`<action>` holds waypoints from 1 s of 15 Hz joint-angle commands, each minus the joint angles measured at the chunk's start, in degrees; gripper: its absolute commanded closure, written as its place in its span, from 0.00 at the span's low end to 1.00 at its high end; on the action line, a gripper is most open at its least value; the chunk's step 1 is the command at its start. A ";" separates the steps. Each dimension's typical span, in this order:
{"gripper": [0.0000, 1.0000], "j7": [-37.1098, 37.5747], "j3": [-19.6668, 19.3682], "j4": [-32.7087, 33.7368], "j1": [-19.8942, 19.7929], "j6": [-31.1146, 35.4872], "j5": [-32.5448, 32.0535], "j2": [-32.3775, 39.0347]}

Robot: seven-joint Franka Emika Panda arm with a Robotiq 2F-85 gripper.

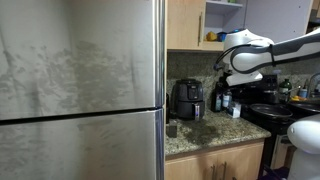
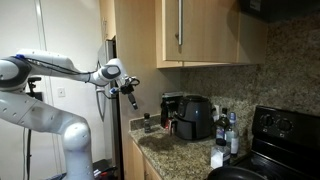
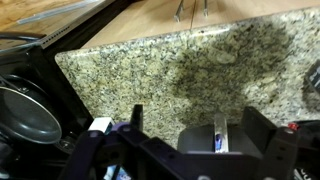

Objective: Close the air fryer

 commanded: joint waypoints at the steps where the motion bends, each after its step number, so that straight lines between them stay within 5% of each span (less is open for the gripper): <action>1: 0.00 3.03 -2.81 1.49 -5.33 11.42 -0.71 9.30; 5: 0.00 3.11 -5.63 4.81 -8.05 21.13 -0.84 18.78; 6: 0.00 2.99 -5.50 1.56 -6.55 18.58 -0.92 13.13; 10: 0.00 2.93 -6.04 2.18 -6.29 19.24 -1.00 14.52; 15: 0.00 -7.71 -9.27 11.25 -5.65 12.20 -1.93 25.74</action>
